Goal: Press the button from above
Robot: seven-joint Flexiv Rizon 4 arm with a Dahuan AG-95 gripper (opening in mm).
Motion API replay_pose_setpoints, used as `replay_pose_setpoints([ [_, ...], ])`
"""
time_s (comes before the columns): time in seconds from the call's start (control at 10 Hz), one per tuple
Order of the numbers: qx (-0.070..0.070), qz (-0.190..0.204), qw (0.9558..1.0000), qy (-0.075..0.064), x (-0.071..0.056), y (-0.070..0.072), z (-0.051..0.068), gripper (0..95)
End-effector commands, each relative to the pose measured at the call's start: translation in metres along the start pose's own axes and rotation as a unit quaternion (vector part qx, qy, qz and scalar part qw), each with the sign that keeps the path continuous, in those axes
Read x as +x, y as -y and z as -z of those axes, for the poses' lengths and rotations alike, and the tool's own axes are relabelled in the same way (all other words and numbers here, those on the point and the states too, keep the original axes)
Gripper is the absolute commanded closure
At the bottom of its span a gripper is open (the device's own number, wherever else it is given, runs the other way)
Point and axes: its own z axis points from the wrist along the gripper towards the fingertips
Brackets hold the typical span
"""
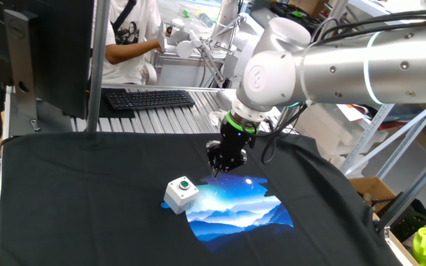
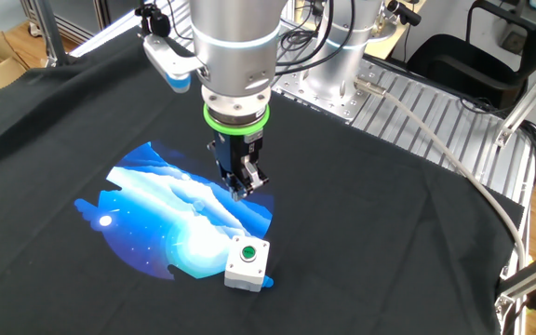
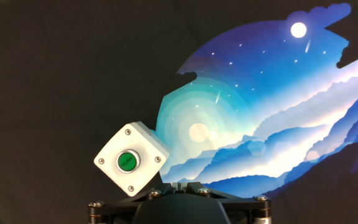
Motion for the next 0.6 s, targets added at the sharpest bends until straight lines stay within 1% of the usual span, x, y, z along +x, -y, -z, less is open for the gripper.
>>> replay_pose_setpoints([
  [0.1, 0.002, 0.000, 1.0000, 0.000, 0.0002, -0.0007, -0.0006, 95.0],
  [0.5, 0.004, -0.002, 1.0000, -0.003, -0.0022, -0.0033, -0.0032, 95.0],
  [0.6, 0.002, -0.003, 1.0000, -0.004, -0.0032, -0.0041, -0.0037, 95.0],
])
